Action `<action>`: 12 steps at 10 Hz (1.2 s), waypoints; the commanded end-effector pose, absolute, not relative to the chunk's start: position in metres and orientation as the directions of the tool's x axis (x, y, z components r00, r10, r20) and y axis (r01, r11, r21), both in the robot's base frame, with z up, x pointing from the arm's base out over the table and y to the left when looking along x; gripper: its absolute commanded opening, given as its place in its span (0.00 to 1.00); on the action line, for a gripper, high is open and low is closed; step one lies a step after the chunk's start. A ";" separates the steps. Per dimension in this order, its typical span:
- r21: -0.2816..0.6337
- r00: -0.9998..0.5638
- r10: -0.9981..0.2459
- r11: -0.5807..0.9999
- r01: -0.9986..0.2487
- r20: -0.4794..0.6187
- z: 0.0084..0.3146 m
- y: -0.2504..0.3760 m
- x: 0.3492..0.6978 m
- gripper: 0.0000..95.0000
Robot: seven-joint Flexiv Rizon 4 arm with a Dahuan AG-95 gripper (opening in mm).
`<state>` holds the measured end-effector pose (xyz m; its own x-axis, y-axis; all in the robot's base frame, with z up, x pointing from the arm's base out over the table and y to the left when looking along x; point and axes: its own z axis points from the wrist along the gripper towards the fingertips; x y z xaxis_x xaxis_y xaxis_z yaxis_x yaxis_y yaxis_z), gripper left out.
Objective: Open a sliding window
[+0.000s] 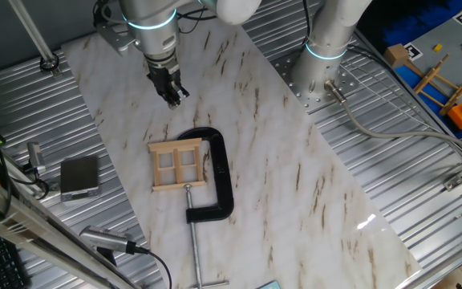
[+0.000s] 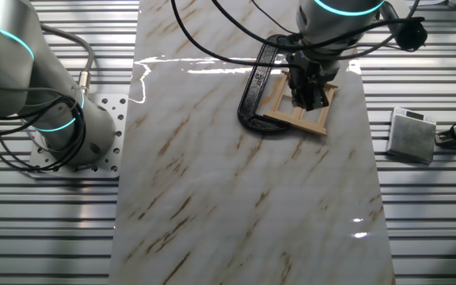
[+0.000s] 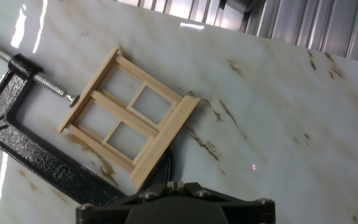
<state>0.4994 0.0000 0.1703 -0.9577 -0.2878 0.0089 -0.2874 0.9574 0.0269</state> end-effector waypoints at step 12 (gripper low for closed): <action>0.040 -0.938 -0.346 0.938 -0.345 0.031 0.170 0.000 0.500 0.00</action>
<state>0.4995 -0.0003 0.1706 -0.9376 -0.3464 0.0308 -0.3452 0.9377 0.0386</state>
